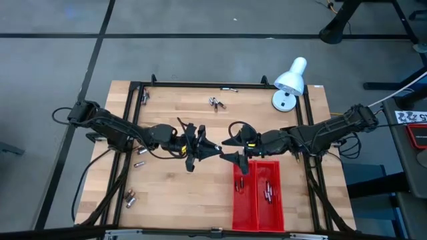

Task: Sort batteries
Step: Put the silver battery into the right red bin

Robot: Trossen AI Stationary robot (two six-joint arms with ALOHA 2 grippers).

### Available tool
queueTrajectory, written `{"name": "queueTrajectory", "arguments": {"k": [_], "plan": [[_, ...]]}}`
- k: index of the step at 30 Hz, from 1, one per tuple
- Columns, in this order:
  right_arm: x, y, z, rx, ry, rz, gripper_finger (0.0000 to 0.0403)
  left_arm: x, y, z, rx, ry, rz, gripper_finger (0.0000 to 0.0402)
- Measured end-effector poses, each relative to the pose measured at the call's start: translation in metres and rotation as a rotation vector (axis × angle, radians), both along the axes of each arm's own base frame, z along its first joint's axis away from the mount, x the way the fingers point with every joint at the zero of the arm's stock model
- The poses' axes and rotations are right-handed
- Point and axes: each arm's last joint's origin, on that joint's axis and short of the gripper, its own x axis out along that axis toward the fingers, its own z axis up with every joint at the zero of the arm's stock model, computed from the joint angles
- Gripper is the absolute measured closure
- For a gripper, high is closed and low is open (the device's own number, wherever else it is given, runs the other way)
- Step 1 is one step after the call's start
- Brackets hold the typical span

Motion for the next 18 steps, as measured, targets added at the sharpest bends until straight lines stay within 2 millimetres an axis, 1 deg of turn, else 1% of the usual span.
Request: {"name": "queueTrajectory", "arguments": {"k": [10,18], "plan": [[0.0006,-0.0016,0.0000,0.004,0.001,0.008,0.0202,0.0006,0.0015,-0.0030,-0.002,0.032,0.054,0.0347],[0.0003,-0.0014,-0.0004,0.002,0.006,0.010,0.0249,0.0008,0.0018,-0.0047,-0.006,0.051,0.066,0.0347]]}}
